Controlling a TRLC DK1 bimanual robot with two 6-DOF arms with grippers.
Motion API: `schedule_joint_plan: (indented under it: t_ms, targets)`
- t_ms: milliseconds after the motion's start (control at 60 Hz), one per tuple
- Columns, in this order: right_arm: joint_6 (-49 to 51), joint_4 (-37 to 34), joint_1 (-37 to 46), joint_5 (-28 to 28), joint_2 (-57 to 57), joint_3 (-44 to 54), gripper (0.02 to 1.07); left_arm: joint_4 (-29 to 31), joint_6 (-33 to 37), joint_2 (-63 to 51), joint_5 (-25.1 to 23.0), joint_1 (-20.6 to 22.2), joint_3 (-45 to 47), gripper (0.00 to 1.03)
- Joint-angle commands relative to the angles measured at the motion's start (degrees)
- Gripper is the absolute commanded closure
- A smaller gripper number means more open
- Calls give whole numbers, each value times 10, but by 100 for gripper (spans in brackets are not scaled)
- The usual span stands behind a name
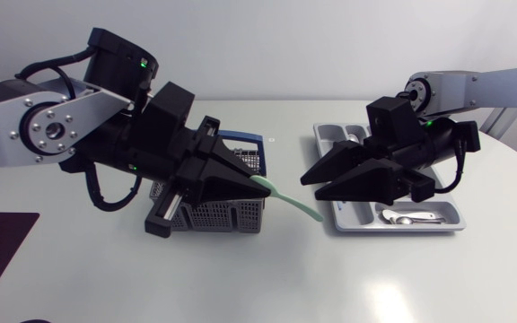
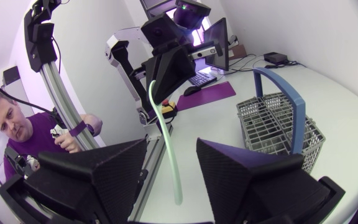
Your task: Unload the cutlery basket into the drawer organizer.
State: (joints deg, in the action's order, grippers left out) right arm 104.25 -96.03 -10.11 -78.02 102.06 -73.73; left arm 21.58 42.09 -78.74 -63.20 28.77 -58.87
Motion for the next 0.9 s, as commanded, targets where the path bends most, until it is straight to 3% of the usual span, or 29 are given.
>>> schedule_joint_plan:
  t_ms: [0, 300, 500, 883]
  targets:
    - [27, -139, -9, -6, 20, -11, 48, -11, 12, -14, -13, 6, -19, 100]
    - [39, -135, -36, 2, 26, 3, 48, -19, 33, -21, -13, 28, -19, 100]
    - [43, -135, -46, 2, 21, 18, 57, -16, 54, -19, -11, 40, -15, 100]
    - [48, -135, -60, 9, 1, 39, 61, -13, 113, -28, 19, 64, -1, 100]
